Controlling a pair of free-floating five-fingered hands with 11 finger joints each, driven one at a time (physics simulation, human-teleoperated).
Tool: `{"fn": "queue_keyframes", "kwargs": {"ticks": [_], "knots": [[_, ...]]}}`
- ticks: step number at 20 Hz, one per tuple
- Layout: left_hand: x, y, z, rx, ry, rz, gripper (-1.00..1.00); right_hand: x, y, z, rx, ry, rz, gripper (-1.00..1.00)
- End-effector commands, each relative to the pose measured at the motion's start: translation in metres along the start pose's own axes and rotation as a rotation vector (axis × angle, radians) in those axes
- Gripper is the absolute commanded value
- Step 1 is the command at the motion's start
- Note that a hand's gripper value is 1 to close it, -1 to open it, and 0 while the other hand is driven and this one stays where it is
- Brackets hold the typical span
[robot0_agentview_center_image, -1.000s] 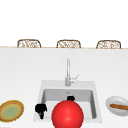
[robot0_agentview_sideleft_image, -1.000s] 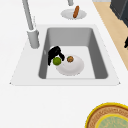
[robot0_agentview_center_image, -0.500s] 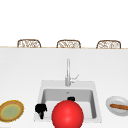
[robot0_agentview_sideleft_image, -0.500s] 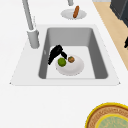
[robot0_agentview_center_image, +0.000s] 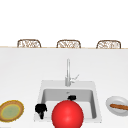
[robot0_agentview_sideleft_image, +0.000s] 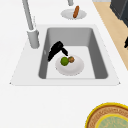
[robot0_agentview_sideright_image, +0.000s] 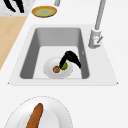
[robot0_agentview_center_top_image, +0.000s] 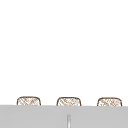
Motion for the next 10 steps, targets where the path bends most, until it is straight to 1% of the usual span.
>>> {"fn": "queue_keyframes", "kwargs": {"ticks": [1,6,8,10], "knots": [[0.000,0.000,0.000,0.000,0.000,0.000,0.00,-0.004,-0.007,0.007,-0.028,0.000,0.003,-1.00],[0.000,0.000,0.000,0.000,0.000,0.000,0.00,-0.010,-0.014,0.031,-0.072,-0.017,0.004,-1.00],[0.000,0.000,0.000,0.000,0.000,0.000,0.00,-0.013,-0.013,0.039,-0.092,-0.021,0.004,-1.00],[0.000,0.000,0.000,0.000,0.000,0.000,0.00,-0.017,-0.008,0.051,-0.111,-0.044,0.010,-1.00]]}}
